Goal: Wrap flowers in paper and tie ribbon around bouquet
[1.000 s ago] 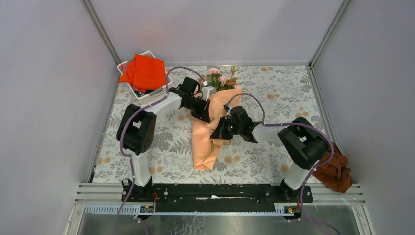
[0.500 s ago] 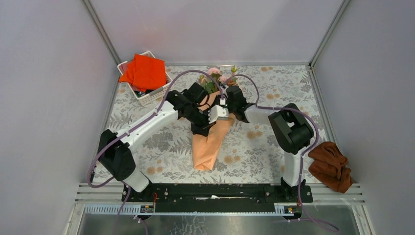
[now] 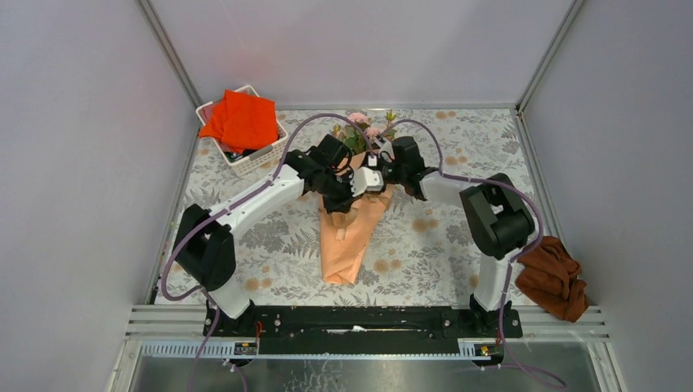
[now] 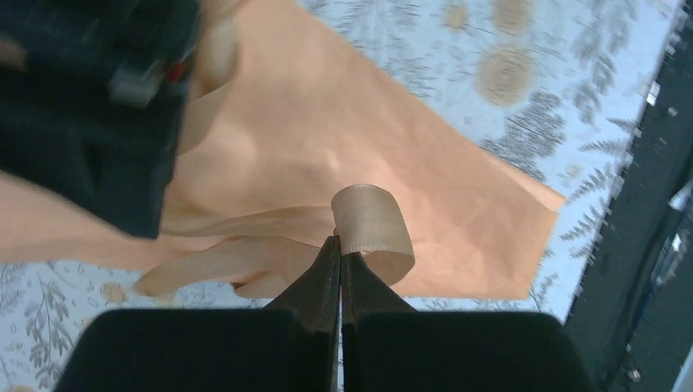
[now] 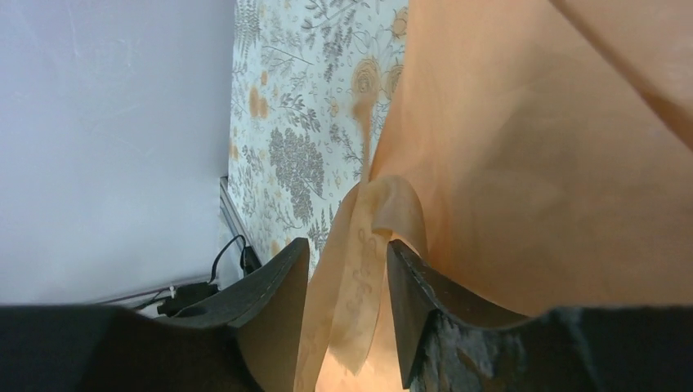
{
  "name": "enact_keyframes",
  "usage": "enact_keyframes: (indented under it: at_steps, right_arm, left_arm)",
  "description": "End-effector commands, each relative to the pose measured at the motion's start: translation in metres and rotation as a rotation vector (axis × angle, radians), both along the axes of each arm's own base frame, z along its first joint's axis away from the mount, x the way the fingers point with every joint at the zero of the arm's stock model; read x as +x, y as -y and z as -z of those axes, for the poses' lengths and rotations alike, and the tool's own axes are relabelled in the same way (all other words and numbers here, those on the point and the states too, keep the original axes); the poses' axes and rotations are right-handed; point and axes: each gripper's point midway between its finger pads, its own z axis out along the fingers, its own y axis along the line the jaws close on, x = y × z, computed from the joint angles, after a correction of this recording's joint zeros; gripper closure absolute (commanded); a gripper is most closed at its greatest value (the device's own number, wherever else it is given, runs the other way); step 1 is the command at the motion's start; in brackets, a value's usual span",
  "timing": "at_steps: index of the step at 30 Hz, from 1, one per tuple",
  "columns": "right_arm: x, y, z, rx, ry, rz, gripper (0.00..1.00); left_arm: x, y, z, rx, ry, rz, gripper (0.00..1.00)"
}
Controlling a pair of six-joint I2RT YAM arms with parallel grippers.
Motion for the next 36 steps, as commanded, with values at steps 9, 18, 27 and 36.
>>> enact_keyframes:
  at_steps: [9,18,27,36]
  right_arm:
    - [-0.011,0.048,-0.021,-0.184,0.177,-0.057,0.51]
    - [0.0,0.038,-0.037,-0.131,0.3,-0.106,0.51]
    - [0.011,0.05,-0.023,-0.109,0.304,-0.047,0.51]
    - [0.013,0.057,-0.041,0.023,0.342,0.012,0.46]
  left_arm:
    - [0.103,-0.013,-0.021,-0.189,0.097,-0.302,1.0]
    - [0.139,-0.007,-0.033,-0.209,0.207,-0.329,1.0]
    - [0.164,0.014,-0.015,-0.234,0.153,-0.345,1.0]
    - [0.166,0.024,0.007,-0.24,0.085,-0.331,1.0]
